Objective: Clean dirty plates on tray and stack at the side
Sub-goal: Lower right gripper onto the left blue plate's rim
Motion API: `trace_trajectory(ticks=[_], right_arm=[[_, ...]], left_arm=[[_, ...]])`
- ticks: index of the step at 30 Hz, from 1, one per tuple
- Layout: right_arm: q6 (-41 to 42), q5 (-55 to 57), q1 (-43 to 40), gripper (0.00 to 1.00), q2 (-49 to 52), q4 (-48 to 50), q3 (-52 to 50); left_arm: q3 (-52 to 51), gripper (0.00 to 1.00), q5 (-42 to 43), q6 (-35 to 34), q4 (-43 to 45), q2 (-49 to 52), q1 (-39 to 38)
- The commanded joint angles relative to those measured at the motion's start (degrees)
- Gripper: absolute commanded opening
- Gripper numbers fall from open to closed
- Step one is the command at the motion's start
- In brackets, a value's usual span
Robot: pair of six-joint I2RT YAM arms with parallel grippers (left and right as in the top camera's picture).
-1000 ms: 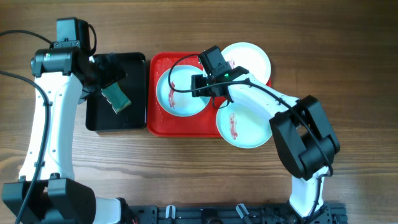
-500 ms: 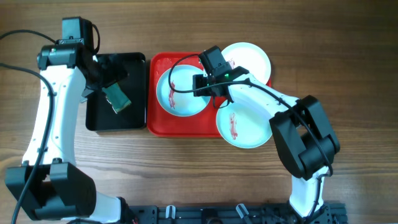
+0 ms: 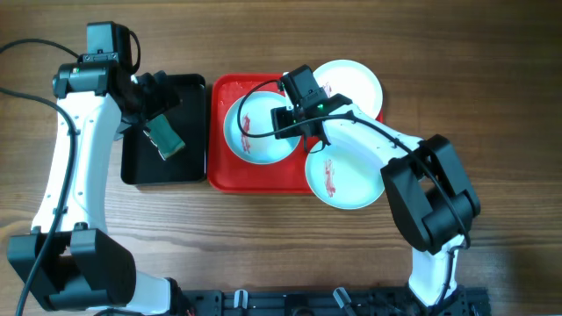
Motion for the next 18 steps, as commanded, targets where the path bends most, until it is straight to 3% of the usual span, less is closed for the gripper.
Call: trace_trajectory(ticks=[1,8,18], right_arm=[[-1.64,3.67,-0.24,0.61,-2.03,1.22,0.79],[-5.75,-2.27,-0.26,0.6,-3.26,4.33,0.83],[0.02,9.51,-0.28,0.61,-10.88,-5.97,0.76]], left_arm=[[0.68,1.0,-0.09,0.66,0.17,0.61,0.09],[0.68,1.0,-0.11,0.68,0.17,0.61,0.09],[0.68,1.0,-0.11,0.68,0.37,0.61,0.09]])
